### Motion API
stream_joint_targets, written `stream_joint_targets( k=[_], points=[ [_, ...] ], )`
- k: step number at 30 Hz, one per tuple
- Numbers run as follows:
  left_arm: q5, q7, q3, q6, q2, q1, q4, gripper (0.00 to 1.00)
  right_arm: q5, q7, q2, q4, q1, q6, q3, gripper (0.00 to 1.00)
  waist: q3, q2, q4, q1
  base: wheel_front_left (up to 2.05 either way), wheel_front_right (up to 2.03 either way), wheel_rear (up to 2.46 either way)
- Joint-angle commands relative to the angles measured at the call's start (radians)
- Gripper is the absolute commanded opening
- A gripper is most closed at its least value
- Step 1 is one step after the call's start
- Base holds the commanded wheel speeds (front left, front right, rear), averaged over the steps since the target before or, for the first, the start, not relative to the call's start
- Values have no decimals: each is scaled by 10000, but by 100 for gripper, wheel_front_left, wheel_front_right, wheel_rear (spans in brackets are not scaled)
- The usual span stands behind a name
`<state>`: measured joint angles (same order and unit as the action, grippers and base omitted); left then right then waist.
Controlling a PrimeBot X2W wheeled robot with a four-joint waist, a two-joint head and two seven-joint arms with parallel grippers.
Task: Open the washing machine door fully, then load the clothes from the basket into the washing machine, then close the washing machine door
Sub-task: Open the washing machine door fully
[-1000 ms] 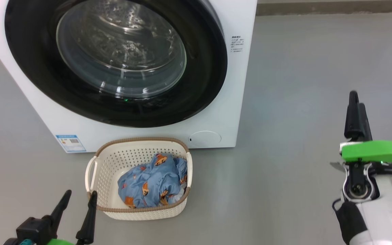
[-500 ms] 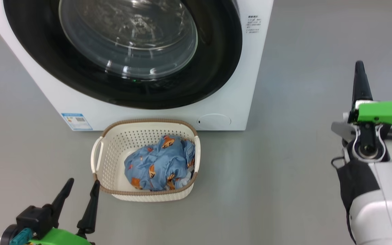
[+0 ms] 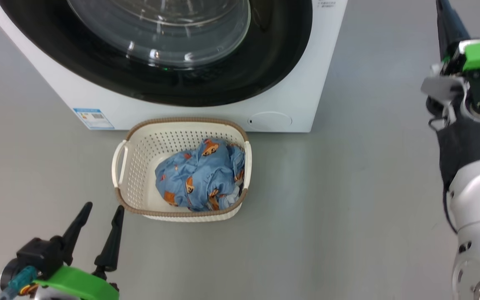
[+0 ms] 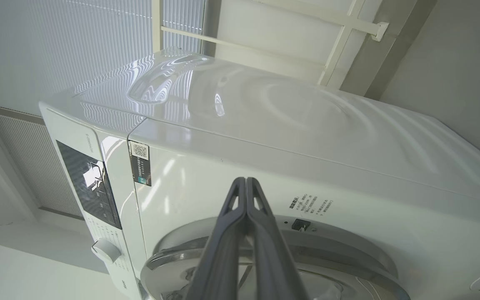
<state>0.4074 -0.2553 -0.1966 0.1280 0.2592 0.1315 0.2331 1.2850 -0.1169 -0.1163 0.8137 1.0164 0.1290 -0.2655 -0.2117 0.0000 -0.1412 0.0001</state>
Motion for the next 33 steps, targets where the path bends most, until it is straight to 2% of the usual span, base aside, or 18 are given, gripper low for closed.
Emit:
stream_joint_targets(
  k=[1,15,24,33],
  points=[
    [115,-65,333,27,307,508,-266,100,-175,-169,34,-124,454,17,207,0,-233,0,-54,0,0,0,0],
    [380,-65,106,27,360,1115,-478,100,-941,-2503,-134,1342,2643,17,339,0,-1061,0,-262,0,0,0,0],
    [603,-65,88,27,452,1435,-606,100,-1805,-2656,-21,1925,3690,17,302,0,-1655,0,-466,0,0,0,0],
    [766,-65,113,27,463,1804,-614,100,-2401,-2573,432,2089,4417,17,342,0,-2158,0,-567,0,0,0,0]
  ],
)
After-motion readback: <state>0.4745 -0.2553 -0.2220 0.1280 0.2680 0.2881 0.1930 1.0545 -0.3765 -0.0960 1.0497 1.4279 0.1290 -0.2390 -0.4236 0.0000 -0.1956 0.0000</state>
